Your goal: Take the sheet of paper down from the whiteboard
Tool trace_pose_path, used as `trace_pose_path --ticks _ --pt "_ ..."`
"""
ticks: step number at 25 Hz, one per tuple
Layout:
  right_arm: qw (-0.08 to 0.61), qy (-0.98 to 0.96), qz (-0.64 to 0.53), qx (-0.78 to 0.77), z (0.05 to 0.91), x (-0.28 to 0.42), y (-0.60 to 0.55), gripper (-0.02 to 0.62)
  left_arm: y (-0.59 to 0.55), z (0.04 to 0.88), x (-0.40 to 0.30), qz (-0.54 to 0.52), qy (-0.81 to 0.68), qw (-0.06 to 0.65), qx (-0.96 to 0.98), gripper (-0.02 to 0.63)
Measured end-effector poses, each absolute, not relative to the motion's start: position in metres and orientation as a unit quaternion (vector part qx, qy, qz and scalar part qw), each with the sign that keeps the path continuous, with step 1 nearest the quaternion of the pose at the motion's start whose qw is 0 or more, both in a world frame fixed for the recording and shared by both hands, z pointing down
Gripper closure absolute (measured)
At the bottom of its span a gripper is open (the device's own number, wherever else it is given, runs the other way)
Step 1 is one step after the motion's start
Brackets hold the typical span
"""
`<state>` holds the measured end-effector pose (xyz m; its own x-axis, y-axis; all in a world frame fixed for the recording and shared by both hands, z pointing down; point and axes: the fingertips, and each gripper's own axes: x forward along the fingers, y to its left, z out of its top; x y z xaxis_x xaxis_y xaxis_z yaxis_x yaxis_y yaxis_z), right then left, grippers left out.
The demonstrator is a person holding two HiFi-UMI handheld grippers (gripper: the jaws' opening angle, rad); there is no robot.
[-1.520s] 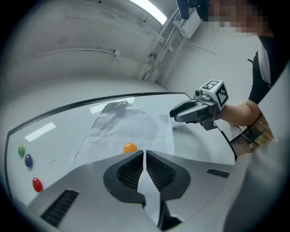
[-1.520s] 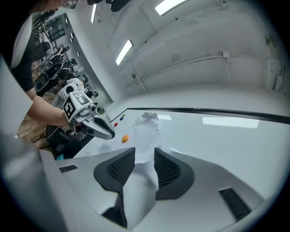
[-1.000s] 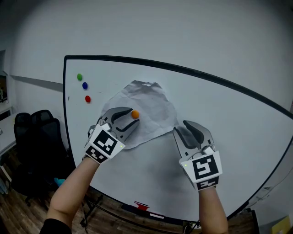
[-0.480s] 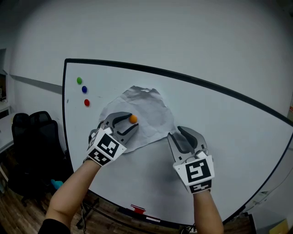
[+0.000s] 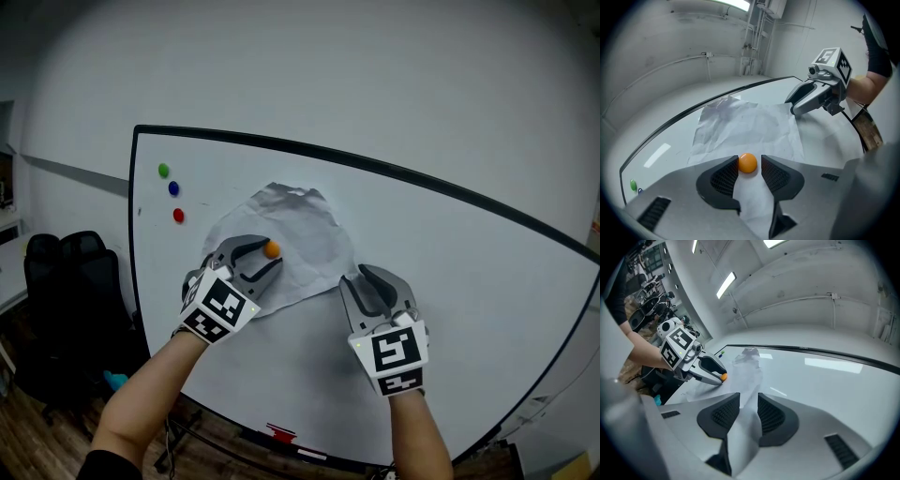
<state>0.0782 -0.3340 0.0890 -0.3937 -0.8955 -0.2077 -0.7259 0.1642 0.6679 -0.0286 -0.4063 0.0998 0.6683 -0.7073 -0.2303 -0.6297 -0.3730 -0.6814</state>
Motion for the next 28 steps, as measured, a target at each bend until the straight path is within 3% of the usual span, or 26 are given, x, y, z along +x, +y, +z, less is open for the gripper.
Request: trace_pose_path --ticks 18,28 --pt "0.109 -0.748 -0.352 0.552 0.0871 0.0834 -0.3371 0.56 -0.4072 0.0979 -0.0308 -0.066 0.414 0.395 -0.818 0.476" --pt "0.083 -0.758 -0.337 0.552 0.0839 0.084 -0.3372 0.575 -0.4058 0.0985 -0.0293 -0.09 0.399 0.394 -0.823 0.479"
